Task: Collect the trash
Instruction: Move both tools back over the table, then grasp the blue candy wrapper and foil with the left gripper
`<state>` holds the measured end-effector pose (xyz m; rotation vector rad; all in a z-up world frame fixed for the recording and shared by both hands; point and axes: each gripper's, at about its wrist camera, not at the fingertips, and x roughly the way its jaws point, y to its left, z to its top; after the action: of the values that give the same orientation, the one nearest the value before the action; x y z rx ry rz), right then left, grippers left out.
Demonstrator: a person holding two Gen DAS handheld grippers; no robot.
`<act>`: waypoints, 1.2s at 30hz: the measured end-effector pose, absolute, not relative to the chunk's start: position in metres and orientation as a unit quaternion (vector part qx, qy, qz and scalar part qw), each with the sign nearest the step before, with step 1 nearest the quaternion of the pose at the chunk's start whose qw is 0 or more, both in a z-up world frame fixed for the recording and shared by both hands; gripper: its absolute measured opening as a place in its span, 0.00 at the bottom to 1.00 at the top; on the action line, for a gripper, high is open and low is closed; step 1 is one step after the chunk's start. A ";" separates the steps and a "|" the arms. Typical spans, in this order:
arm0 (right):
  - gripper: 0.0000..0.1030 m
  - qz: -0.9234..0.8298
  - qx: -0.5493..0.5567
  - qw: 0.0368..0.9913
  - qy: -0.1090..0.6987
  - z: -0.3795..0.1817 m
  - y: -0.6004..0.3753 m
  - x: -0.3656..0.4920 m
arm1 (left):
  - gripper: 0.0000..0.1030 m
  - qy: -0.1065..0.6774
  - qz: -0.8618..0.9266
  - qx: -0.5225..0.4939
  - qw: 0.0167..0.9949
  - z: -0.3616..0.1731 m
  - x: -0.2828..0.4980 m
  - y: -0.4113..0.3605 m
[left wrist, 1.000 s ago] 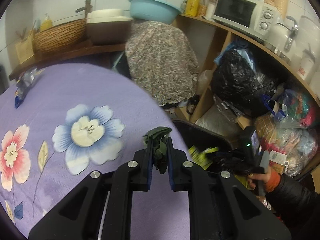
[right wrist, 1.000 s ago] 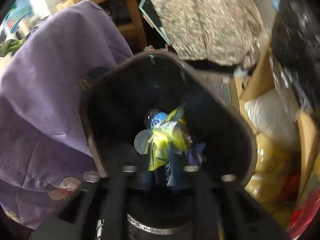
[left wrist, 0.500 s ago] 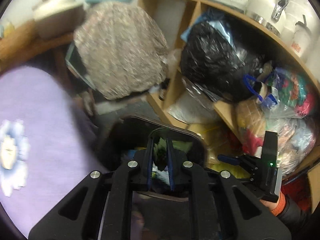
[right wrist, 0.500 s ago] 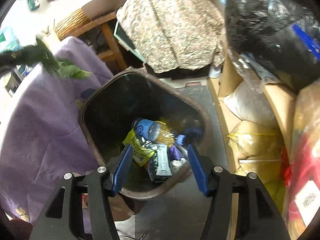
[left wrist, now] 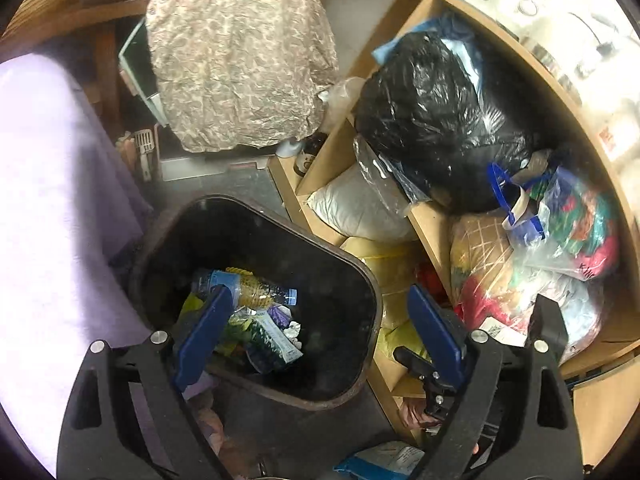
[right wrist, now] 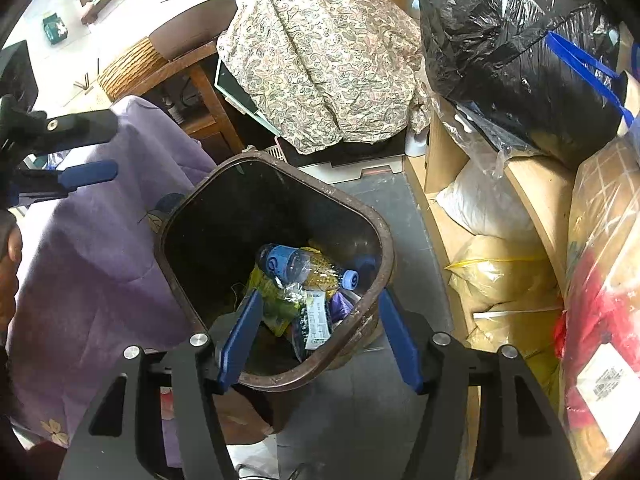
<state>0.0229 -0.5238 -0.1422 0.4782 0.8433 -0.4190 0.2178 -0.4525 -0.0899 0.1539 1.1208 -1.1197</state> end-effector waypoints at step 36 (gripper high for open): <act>0.72 0.008 0.057 0.928 0.368 -0.027 -0.397 0.232 | 0.90 0.377 -0.139 0.091 0.911 -0.021 0.556 -0.146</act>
<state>0.2321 -0.3966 -0.0268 0.1165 0.7541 0.0164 0.5560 -0.1461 -0.0215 0.1885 0.7776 -0.2858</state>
